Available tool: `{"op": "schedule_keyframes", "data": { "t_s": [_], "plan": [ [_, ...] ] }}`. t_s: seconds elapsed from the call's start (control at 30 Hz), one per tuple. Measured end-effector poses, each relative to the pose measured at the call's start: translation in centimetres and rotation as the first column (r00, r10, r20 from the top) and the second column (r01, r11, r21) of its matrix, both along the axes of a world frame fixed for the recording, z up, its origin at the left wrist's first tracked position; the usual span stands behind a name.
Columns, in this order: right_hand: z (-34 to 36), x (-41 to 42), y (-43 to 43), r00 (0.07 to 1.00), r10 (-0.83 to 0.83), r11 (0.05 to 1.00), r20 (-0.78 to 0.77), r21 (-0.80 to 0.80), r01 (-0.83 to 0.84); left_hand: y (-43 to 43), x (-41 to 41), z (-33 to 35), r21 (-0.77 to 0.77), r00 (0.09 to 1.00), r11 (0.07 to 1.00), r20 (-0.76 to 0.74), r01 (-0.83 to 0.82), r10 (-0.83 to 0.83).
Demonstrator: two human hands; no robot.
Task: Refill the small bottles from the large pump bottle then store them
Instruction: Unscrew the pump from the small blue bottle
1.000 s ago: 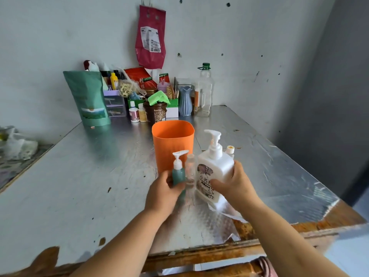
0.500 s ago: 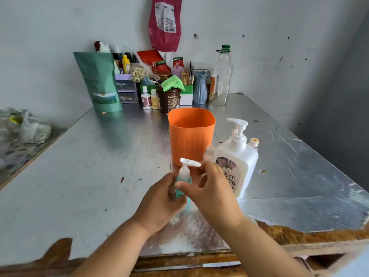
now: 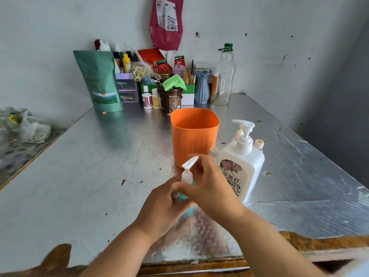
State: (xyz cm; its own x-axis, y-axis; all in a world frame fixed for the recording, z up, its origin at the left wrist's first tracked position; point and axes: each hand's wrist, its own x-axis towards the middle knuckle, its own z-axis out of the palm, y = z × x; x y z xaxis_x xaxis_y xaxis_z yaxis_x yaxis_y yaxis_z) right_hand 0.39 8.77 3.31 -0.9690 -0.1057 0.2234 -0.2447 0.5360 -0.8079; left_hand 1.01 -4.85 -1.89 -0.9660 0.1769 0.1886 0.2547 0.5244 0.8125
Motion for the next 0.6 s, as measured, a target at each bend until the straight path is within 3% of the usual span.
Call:
{"op": "schedule_keyframes", "data": {
  "t_s": [0.17,0.3,0.43,0.6],
  "plan": [
    [0.34,0.39,0.19,0.986,0.106,0.968,0.131,-0.24,-0.072,-0.15,0.14,0.06,0.055,1.0,0.998,0.0,-0.012,0.012],
    [0.08,0.48,0.06,0.997,0.041,0.984,0.067,-0.178,-0.029,-0.21,-0.02,-0.22,0.018,1.0,1.0,-0.025,-0.014,0.014],
    [0.36,0.45,0.33,0.987,0.11,0.977,0.117,-0.197,-0.085,-0.25,0.03,-0.17,0.039,1.0,0.999,-0.007,-0.023,0.023],
    [0.45,0.27,0.48,0.995,0.04,0.981,0.09,-0.195,-0.021,-0.18,0.14,-0.19,0.041,1.0,0.999,-0.015,-0.022,0.023]
  ]
}}
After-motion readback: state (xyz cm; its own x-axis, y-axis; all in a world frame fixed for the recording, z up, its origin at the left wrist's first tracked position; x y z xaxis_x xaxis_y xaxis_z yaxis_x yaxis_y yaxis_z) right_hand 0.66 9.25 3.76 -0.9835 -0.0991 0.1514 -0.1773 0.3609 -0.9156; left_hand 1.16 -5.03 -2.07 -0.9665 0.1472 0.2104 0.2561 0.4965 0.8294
